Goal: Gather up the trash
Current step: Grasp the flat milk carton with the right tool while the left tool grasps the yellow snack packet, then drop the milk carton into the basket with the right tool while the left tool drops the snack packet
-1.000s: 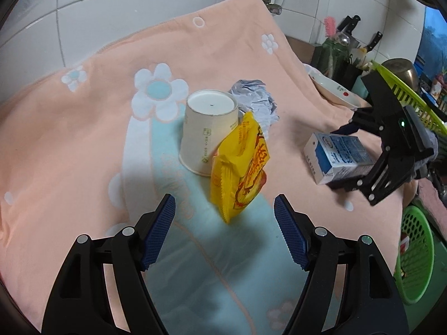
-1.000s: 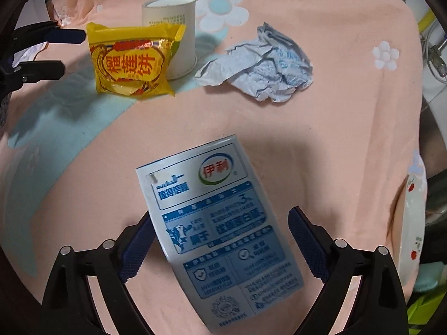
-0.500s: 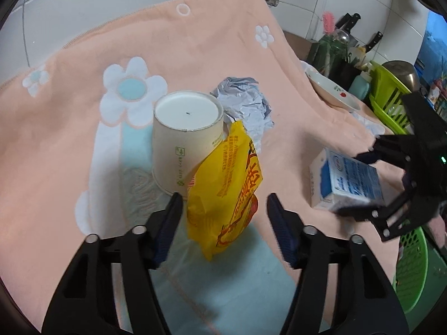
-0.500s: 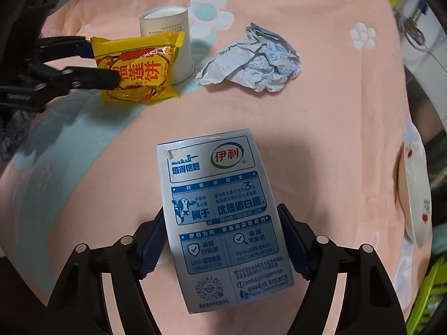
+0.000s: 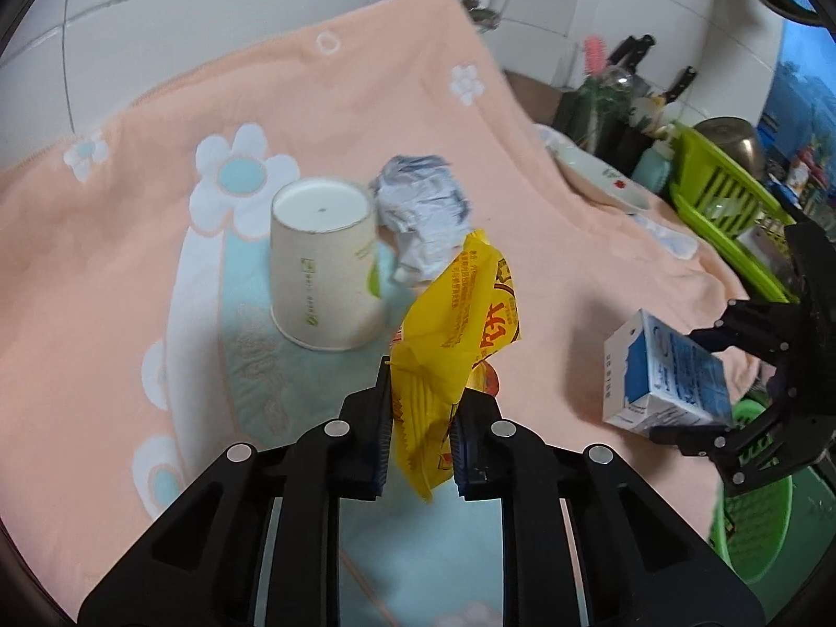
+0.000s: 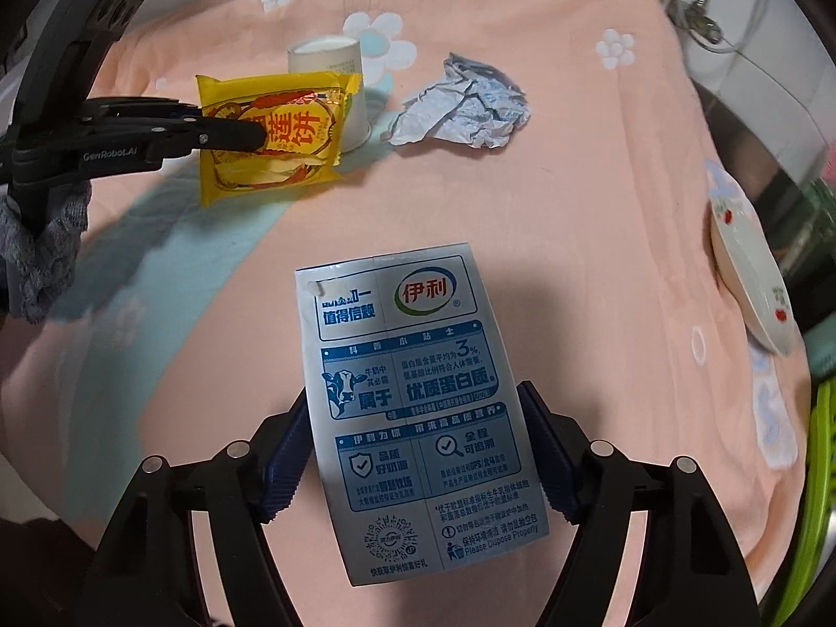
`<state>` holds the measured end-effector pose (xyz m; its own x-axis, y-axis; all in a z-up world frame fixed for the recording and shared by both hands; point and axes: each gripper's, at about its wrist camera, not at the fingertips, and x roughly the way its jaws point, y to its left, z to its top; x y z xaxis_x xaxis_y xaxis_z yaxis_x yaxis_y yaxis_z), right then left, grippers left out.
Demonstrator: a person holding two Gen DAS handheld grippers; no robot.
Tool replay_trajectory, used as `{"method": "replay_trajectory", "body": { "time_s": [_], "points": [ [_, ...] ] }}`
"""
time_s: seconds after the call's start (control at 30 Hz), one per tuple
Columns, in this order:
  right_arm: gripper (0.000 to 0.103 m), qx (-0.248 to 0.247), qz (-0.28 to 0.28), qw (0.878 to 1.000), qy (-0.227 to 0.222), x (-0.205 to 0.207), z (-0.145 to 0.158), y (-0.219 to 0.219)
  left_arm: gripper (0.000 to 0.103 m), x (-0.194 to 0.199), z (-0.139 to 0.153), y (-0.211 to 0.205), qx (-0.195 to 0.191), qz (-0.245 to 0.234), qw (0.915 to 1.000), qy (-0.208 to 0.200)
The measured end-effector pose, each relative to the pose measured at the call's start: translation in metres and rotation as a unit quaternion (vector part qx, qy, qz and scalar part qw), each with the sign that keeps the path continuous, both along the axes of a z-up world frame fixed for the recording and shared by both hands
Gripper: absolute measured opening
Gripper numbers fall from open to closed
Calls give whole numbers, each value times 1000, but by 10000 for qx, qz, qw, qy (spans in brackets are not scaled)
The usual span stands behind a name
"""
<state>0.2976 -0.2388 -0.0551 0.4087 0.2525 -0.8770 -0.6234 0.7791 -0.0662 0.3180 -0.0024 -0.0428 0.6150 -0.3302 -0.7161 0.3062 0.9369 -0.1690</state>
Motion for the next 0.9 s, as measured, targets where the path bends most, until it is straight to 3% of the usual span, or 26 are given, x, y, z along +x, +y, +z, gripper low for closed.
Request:
{"method": "replay_trajectory", "body": {
  "time_s": [0.47, 0.9],
  "points": [
    [71, 317, -764, 9962, -264, -89, 34, -17, 18, -91, 34, -27, -185, -513, 9980, -328],
    [71, 470, -1849, 9809, -392, -169, 35, -86, 18, -156, 39, -68, -404, -1105, 9922, -406]
  ]
}}
